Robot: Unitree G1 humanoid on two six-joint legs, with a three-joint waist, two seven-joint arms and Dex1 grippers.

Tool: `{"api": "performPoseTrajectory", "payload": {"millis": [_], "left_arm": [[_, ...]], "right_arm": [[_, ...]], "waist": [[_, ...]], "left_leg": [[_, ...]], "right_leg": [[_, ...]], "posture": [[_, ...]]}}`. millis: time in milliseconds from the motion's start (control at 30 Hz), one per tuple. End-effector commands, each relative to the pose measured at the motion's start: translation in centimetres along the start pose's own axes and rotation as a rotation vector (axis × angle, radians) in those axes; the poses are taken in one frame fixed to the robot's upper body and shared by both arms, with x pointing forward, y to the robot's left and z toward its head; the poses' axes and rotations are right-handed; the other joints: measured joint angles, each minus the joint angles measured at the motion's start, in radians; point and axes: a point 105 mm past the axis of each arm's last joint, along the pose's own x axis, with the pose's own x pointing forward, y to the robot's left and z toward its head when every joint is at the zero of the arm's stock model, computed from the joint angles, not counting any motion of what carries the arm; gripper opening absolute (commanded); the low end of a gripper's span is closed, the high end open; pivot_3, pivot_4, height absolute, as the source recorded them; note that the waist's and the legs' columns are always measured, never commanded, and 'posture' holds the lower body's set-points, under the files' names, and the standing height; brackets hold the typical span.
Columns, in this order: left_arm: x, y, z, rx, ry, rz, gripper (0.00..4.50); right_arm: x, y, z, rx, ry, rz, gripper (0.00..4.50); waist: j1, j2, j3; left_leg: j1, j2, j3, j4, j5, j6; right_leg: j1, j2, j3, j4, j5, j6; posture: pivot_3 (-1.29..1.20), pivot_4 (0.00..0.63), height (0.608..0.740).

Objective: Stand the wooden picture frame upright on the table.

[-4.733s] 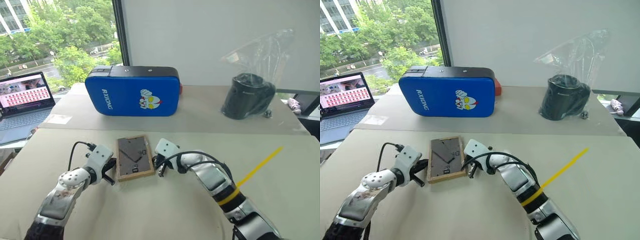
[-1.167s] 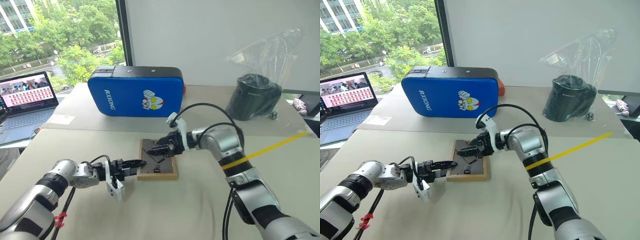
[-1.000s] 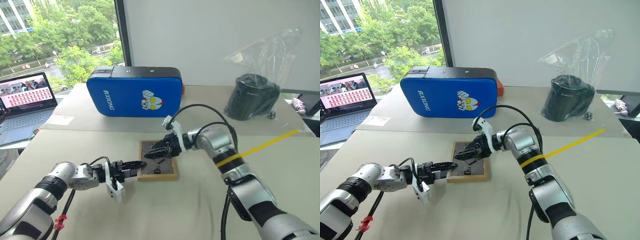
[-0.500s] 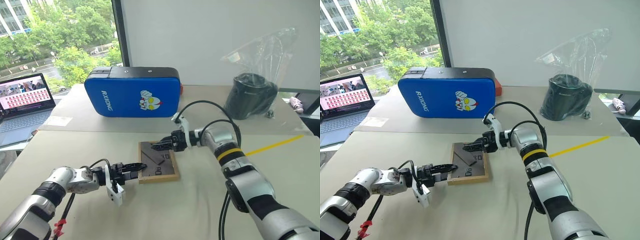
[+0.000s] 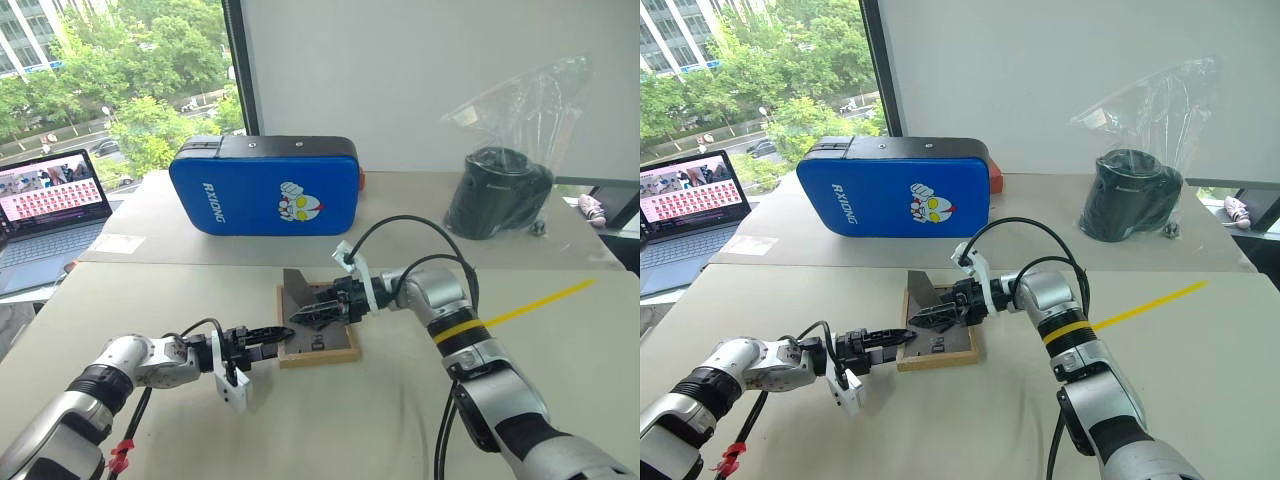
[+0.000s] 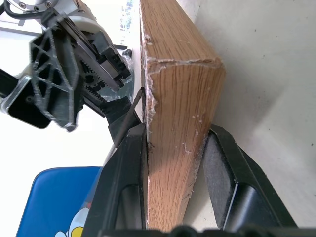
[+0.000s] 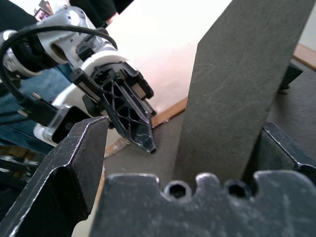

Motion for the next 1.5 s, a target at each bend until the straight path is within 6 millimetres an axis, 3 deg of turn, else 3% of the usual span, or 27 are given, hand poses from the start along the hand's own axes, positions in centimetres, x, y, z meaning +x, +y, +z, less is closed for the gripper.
{"api": "performPoseTrajectory", "payload": {"millis": [33,200,367,767,867,967,1067,1233,1367,1500], "left_arm": [[0.2,-2.9,1.6,-0.065,-0.053,-0.096,1.14],[0.2,-2.9,1.6,-0.068,-0.050,-0.098,1.14],[0.2,-2.8,1.5,-0.066,-0.046,-0.095,1.14],[0.2,-2.7,1.3,-0.062,-0.044,-0.097,1.14],[0.3,-2.7,1.3,-0.061,-0.046,-0.097,1.14],[0.2,-2.7,1.2,-0.061,-0.044,-0.100,1.14],[0.0,-2.6,1.1,-0.062,-0.042,-0.100,1.14],[-0.1,-2.3,1.0,-0.062,-0.043,-0.093,1.14],[-0.1,-1.9,0.9,-0.063,-0.045,-0.077,1.14],[-0.1,-1.5,0.9,-0.064,-0.051,-0.065,1.14]], "right_arm": [[-1.7,0.7,2.2,-0.032,-0.104,0.020,4.48],[-3.5,1.3,3.4,-0.048,-0.195,0.046,4.48],[-4.0,1.6,2.8,-0.067,-0.195,0.045,4.48],[-7.0,-0.3,2.4,-0.072,-0.240,-0.102,4.48],[-9.1,-1.8,1.6,-0.268,-0.205,-0.274,4.48],[-11.0,-3.5,-0.7,-0.559,-0.039,-0.466,4.48],[-11.4,-2.9,-3.4,-0.884,0.138,-0.477,4.48],[-9.4,-0.3,-6.8,-1.405,0.286,-0.359,4.48],[-7.4,1.6,-6.9,-1.691,0.192,-0.342,4.48],[-5.4,2.7,-6.3,-1.846,0.089,-0.338,4.48]], "waist": [[0.003,0.000,0.000],[0.003,0.000,0.000],[0.003,0.000,0.000],[0.006,0.000,0.000],[0.012,0.000,0.000],[0.016,0.000,0.000],[0.015,0.000,0.000],[0.009,0.000,0.000],[0.009,-0.003,0.000],[0.009,-0.004,0.000]], "left_leg": [[0.000,0.000,0.000,0.000,0.000,0.000],[0.000,0.000,0.000,0.000,0.000,0.000],[0.000,0.000,0.000,0.000,0.000,0.000],[0.000,0.000,0.000,0.000,0.000,0.000],[0.000,0.000,0.000,0.000,0.000,0.000],[-0.001,0.000,0.000,0.000,0.000,0.000],[-0.001,0.000,0.001,0.000,0.000,0.000],[0.000,0.000,0.002,0.000,0.000,0.000],[0.003,0.001,0.003,0.000,0.000,0.000],[0.003,0.000,0.003,0.000,0.000,0.000]], "right_leg": [[0.000,0.000,0.000,0.000,0.000,0.000],[0.000,0.000,0.000,0.000,0.000,0.000],[0.000,0.000,0.000,0.000,0.000,0.000],[0.000,0.000,0.000,0.000,0.000,0.000],[0.000,0.000,0.000,-0.001,0.000,0.000],[0.000,0.000,0.000,-0.002,-0.001,0.002],[0.000,0.000,0.000,-0.002,-0.004,0.008],[0.000,-0.001,0.002,-0.002,-0.005,0.008],[0.003,0.000,0.002,-0.002,-0.005,0.008],[0.003,0.000,0.002,-0.002,-0.005,0.008]], "posture": [[0.00,0.150,0.740],[0.00,0.150,0.740],[0.00,0.150,0.740],[0.00,0.150,0.740],[0.00,0.150,0.740],[0.00,0.150,0.740],[0.00,0.150,0.740],[0.00,0.150,0.740],[0.00,0.150,0.740],[0.00,0.150,0.740]]}}
